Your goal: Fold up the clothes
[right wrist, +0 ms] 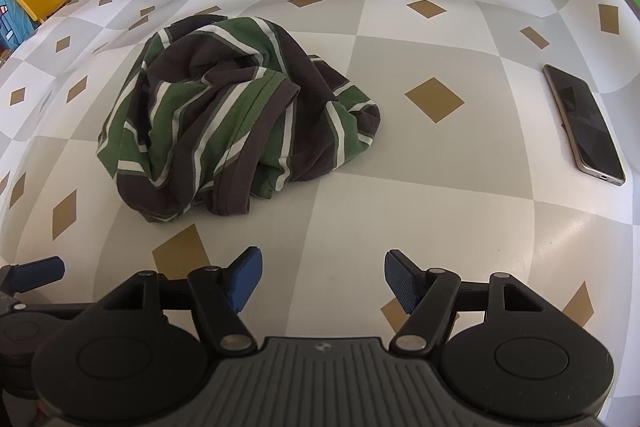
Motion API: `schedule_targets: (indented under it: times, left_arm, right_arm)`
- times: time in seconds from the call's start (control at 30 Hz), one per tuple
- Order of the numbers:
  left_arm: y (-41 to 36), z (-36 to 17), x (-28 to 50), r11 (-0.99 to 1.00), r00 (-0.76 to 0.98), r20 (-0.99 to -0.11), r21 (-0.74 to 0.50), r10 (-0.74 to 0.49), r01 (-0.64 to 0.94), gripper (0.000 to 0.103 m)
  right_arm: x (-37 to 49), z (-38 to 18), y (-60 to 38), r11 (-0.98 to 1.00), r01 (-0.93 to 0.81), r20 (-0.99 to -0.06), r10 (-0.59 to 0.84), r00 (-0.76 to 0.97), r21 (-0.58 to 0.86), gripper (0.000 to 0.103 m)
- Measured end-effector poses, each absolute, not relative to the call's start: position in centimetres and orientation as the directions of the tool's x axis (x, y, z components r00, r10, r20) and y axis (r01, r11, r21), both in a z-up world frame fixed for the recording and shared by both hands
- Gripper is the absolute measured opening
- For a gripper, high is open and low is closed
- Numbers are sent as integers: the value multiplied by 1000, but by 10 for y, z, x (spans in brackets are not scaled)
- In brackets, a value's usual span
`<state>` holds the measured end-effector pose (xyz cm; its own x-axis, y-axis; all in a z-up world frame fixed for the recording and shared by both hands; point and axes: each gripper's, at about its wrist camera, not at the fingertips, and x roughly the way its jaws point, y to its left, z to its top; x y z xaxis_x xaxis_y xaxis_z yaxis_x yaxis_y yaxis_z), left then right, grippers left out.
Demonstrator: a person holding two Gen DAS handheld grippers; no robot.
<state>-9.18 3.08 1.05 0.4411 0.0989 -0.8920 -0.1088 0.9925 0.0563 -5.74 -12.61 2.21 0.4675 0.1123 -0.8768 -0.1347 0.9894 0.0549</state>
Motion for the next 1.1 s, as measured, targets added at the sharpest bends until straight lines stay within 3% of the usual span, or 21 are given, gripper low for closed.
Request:
schedule_targets:
  times: [1.1]
  left_arm:
    - [27, 16, -105, 992, 444, -889, 81, 115, -94, 103]
  right_arm:
    - [-68, 23, -128, 989, -142, -881, 112, 460, 51, 68]
